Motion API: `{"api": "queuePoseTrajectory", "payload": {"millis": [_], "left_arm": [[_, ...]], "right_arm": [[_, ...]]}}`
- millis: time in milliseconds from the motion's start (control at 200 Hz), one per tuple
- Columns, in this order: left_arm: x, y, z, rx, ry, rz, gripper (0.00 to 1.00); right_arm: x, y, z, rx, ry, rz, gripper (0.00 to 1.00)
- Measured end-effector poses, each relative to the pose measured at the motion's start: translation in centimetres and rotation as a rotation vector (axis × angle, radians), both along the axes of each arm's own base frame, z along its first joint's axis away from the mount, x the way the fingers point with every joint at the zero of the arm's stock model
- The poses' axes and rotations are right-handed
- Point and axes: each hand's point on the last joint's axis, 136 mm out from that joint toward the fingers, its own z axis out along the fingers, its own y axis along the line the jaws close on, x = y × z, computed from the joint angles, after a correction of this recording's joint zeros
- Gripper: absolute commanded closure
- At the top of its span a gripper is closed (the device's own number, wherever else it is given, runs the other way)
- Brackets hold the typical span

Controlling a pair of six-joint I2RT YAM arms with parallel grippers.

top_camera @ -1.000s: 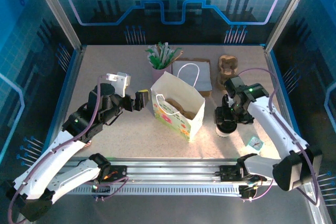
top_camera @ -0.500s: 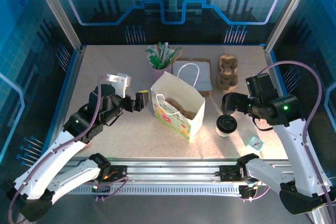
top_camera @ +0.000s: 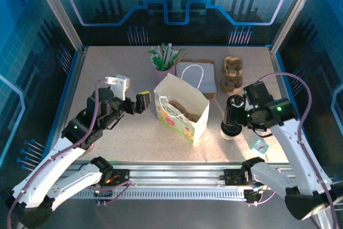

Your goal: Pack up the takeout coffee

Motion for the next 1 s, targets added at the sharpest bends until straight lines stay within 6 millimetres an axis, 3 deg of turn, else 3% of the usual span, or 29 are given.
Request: {"api": "queuePoseTrajectory", "payload": {"millis": [140, 495, 1001], "left_arm": [[0.1, 0.2, 0.0, 0.004, -0.003, 0.013, 0.01], [0.2, 0.4, 0.0, 0.008, -0.005, 0.027, 0.01], [0.3, 0.7, 0.0, 0.014, -0.008, 0.044, 0.01]], "right_arm": [[-1.3, -0.1, -3.1, -0.042, 0.14, 0.004, 0.08], [-1.2, 0.3, -4.7, -0.098, 0.243, 0.04, 0.09], [1.3, 0.6, -5.1, -0.15, 0.263, 0.091, 0.13]]}}
